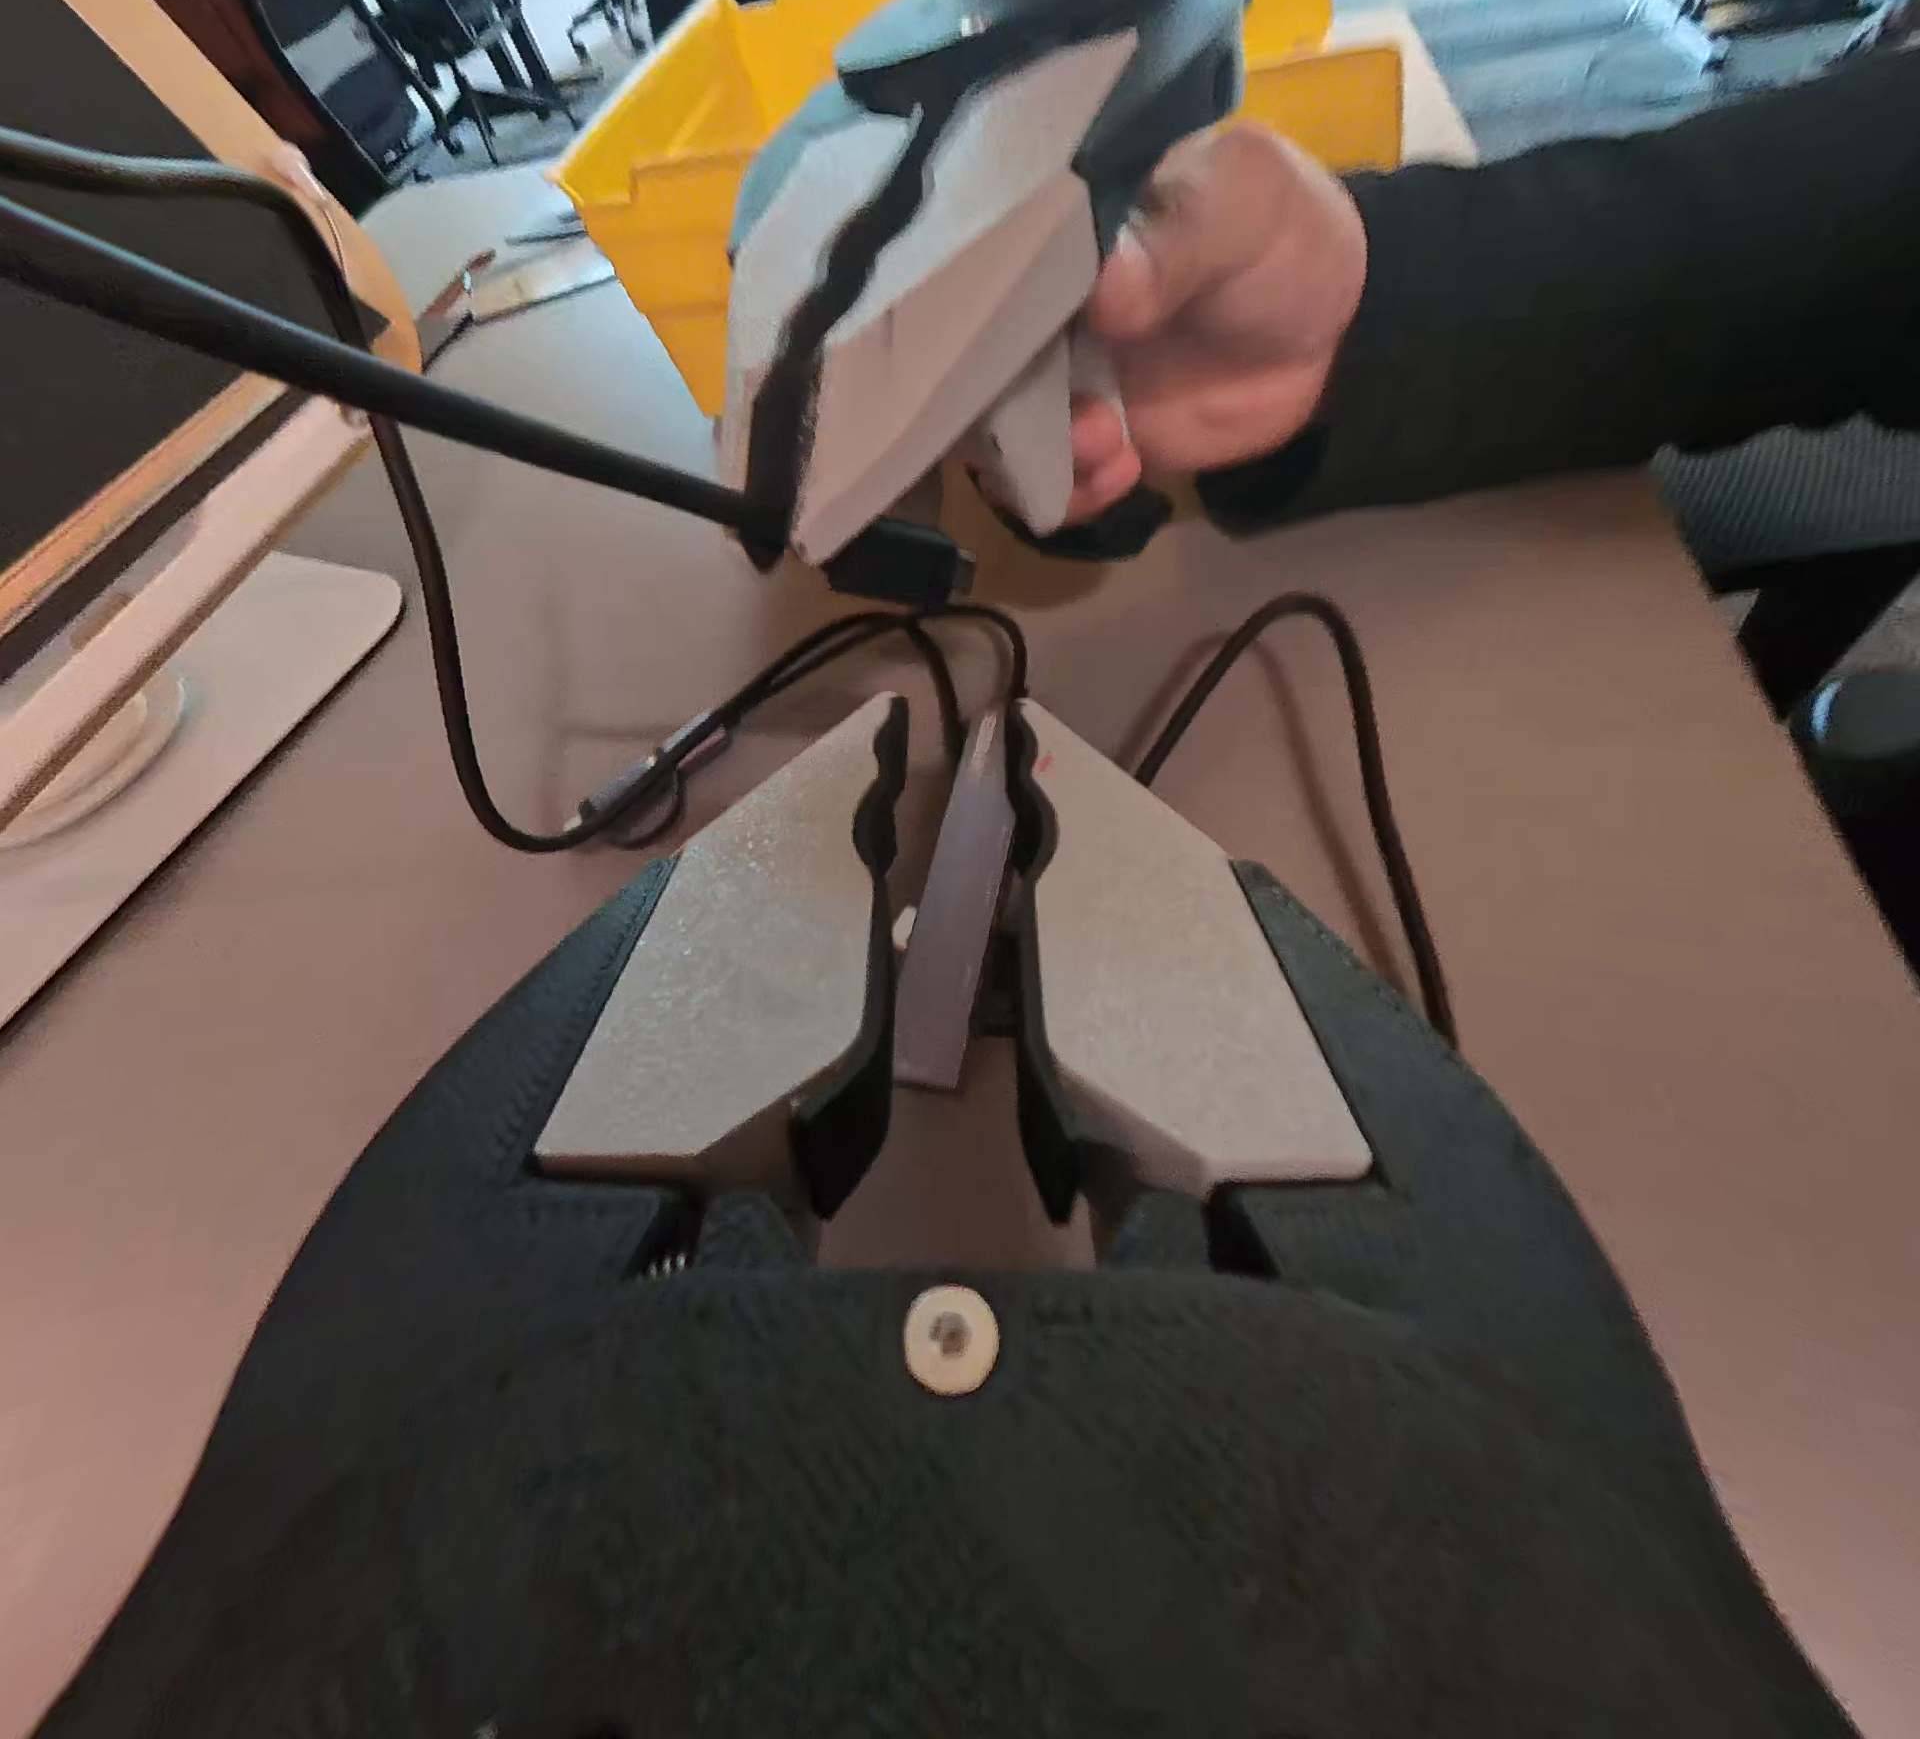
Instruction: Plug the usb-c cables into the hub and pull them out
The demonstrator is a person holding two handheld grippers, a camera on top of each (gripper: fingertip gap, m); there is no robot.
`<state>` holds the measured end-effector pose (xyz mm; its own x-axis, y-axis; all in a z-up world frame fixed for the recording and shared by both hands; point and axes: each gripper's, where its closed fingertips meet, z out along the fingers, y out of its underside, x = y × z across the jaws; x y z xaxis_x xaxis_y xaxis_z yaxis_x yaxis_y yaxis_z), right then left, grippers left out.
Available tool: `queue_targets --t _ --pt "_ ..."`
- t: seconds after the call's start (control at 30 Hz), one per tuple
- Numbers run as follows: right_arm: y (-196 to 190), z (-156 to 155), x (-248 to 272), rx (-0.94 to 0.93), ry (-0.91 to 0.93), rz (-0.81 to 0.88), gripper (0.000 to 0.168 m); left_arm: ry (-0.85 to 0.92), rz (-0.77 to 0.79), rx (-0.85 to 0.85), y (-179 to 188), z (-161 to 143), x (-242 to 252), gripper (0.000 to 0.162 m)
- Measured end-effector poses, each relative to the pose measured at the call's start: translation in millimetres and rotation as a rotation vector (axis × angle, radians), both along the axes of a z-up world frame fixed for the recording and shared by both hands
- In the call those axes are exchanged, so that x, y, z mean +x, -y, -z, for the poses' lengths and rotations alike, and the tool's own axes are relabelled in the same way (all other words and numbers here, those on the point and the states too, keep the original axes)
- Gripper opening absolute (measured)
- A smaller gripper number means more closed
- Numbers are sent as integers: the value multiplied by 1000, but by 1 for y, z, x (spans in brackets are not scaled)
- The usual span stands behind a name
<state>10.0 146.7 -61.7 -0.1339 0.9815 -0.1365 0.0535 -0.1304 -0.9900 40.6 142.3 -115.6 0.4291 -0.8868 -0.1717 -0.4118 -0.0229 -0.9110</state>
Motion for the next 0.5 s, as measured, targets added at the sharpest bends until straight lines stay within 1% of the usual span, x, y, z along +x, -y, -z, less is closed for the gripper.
queue_targets --t 0.1,0.17,0.27,0.33,0.4,0.5 --pt "3 -2 -3 40 -15 10 2 111 6 12 2 -18 8 17" --pt "6 -8 -2 58 -45 8 2 162 21 4 4 -25 11 16" --pt "7 -12 -1 76 -66 8 2 230 25 -12 3 -31 11 6" --pt "8 -15 -1 86 -76 7 2 269 41 -40 5 -33 12 6" --pt "10 -15 0 97 -80 3 2 282 36 -65 3 -33 12 12" --pt "12 -15 -1 98 -77 -8 2 316 73 -92 8 -36 14 19"
